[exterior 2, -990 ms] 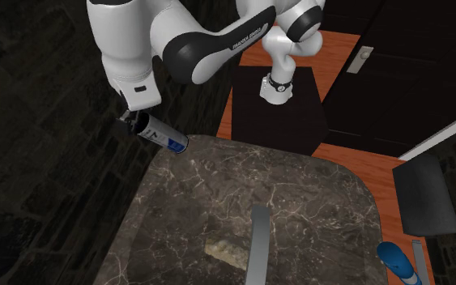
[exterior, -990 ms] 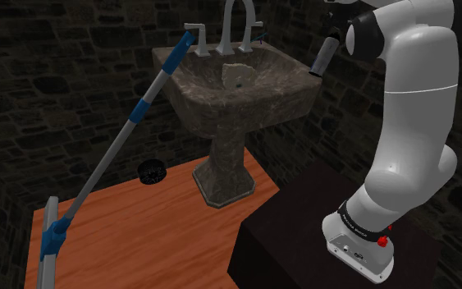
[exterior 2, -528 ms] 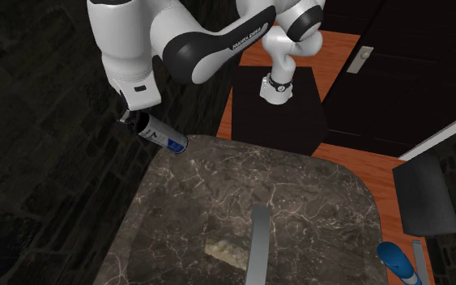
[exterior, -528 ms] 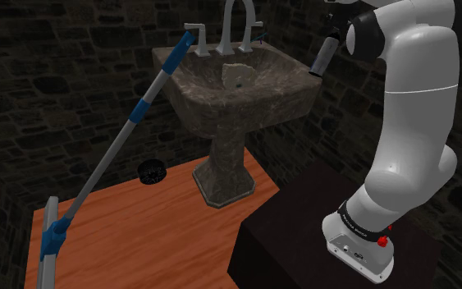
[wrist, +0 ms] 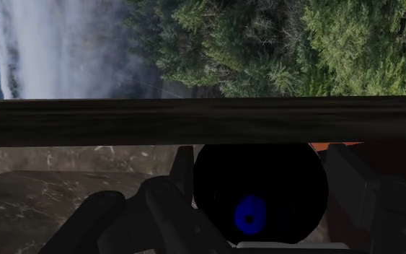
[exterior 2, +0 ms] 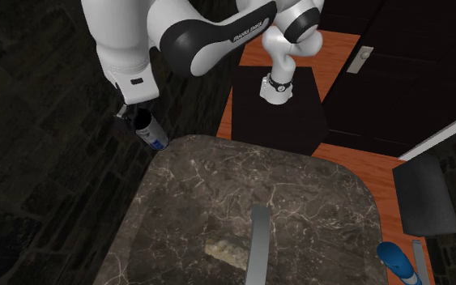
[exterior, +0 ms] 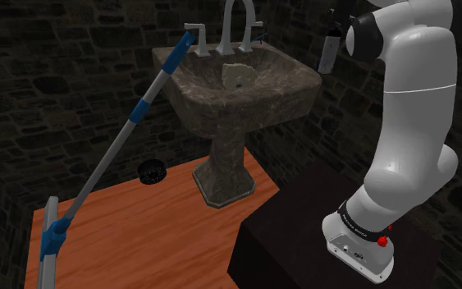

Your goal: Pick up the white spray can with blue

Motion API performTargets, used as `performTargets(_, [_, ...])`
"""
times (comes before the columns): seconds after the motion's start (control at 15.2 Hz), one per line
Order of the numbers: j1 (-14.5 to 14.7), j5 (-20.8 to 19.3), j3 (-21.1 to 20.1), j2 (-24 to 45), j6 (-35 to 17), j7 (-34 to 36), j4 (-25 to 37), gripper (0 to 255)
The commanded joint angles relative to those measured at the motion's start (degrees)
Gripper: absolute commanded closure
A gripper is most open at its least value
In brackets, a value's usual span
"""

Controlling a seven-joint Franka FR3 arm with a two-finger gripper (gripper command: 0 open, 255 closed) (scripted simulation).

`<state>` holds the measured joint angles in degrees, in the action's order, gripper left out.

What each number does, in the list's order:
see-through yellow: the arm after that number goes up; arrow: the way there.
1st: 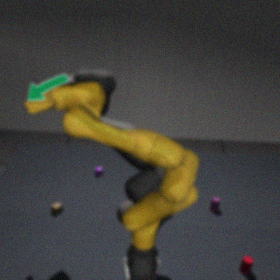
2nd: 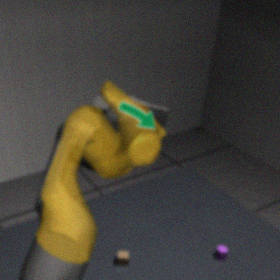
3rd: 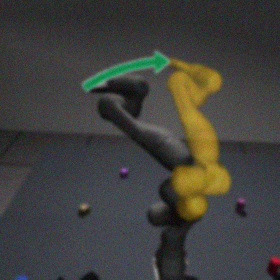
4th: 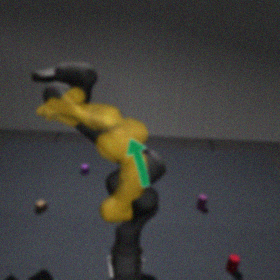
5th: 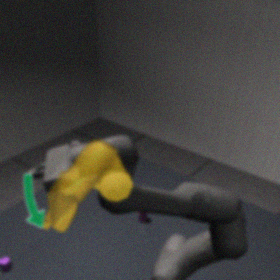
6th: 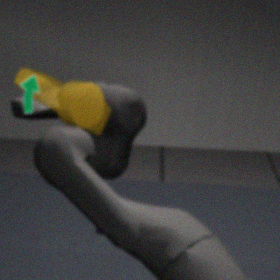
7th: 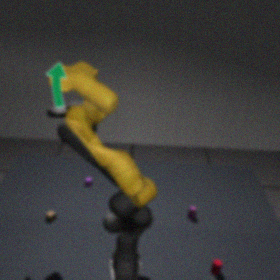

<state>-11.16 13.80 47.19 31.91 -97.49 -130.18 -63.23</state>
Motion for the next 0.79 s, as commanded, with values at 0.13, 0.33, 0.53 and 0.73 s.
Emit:
performTargets(0.13, [-2.5,1.0,-0.5,1.6,4.3,-0.3,6.2,255])
performTargets(0.33, [-5.0,2.1,-1.0,3.2,8.0,-0.3,11.8,255])
performTargets(0.53, [-8.5,3.6,-2.0,5.7,12.5,-0.3,19.4,255])
performTargets(0.73, [-10.5,4.4,-2.6,7.1,14.7,-0.1,23.6,255])
